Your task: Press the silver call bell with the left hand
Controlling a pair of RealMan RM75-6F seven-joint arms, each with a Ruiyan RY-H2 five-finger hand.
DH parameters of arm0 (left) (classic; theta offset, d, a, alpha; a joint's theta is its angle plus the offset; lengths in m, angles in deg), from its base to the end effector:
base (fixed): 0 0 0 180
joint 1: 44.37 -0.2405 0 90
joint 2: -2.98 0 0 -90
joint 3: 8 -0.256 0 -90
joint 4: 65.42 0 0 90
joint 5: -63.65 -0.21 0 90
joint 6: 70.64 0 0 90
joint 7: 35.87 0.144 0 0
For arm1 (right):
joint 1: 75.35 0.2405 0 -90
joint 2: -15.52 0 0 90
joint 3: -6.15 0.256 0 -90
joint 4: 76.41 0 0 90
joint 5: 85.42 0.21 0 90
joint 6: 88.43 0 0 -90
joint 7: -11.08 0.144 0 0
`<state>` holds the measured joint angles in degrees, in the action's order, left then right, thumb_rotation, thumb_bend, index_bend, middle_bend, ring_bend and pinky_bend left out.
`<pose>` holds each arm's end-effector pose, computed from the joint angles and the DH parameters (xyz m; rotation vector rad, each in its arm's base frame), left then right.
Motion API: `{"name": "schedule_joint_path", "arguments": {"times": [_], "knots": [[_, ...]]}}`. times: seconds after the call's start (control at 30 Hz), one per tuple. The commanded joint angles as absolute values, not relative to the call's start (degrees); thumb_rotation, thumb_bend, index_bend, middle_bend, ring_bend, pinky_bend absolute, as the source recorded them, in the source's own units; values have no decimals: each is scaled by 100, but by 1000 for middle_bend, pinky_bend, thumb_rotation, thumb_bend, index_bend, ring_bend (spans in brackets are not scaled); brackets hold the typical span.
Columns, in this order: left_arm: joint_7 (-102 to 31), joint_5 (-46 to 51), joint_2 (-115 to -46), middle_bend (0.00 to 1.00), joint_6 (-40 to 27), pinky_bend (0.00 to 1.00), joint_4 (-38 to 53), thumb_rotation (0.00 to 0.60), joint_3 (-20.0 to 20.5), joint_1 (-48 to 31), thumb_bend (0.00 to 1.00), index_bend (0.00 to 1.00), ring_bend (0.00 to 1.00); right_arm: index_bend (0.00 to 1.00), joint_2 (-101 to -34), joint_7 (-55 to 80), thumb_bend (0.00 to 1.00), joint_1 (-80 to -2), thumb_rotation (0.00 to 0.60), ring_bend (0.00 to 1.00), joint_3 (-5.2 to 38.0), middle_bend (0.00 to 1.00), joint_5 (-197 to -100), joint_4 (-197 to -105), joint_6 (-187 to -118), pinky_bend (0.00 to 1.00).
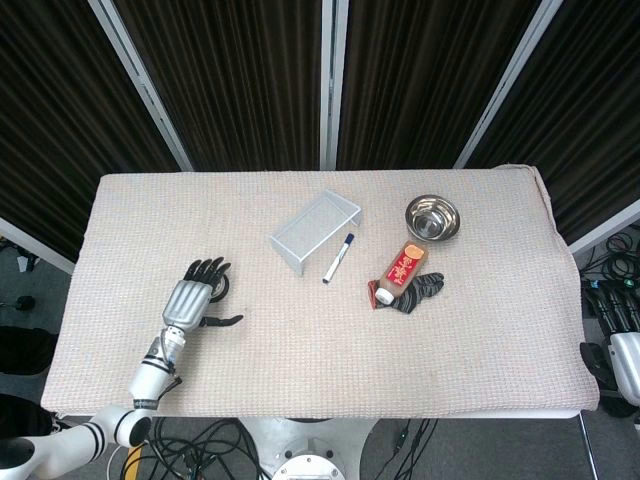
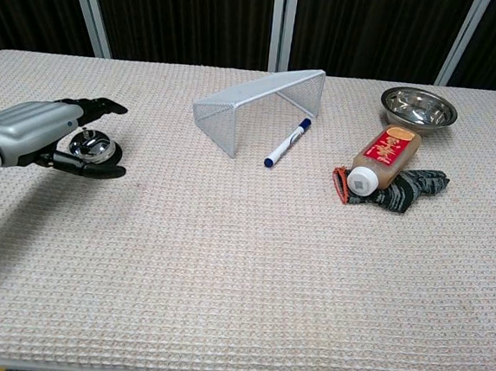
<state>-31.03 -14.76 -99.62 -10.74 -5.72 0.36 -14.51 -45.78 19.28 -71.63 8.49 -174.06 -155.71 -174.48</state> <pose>-0.2387 0.3150 -0.0569 -1.7149 -0.9996 -0.9124 -0.3532 -0.1756 0.2010 1.4317 -0.7871 0.8171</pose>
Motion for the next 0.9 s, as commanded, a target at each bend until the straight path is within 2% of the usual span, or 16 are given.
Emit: {"name": "schedule_joint_path", "arguments": {"times": [0.03, 0.37, 0.53, 0.63, 0.9], "knots": [[-3227, -1526, -10106, 0, -1072, 0, -790, 88, -12, -1396, 0, 0, 0, 0, -4581, 1924, 318, -7153, 600, 0, 851, 0, -17381, -15569, -17409, 0], [-3311, -1269, -10282, 0, -1567, 0, -1237, 70, -162, -1394, 0, 0, 0, 0, -4604, 1931, 319, -7124, 600, 0, 841, 0, -17311, -15547, -17265, 0], [-3476, -1500, -10350, 0, -1030, 0, -1292, 70, -89, -1394, 0, 0, 0, 0, -4620, 1989, 318, -7123, 600, 0, 841, 0, -17301, -15511, -17250, 0], [-3589, -1578, -10342, 0, -936, 0, -1299, 67, -77, -1356, 0, 0, 0, 0, -4630, 2002, 318, -7117, 600, 0, 841, 0, -17302, -15501, -17241, 0], [-3541, -1461, -10313, 0, -1378, 0, -1319, 67, -355, -1463, 0, 0, 0, 0, -4650, 2018, 319, -7107, 600, 0, 831, 0, -17283, -15469, -17188, 0]]}}
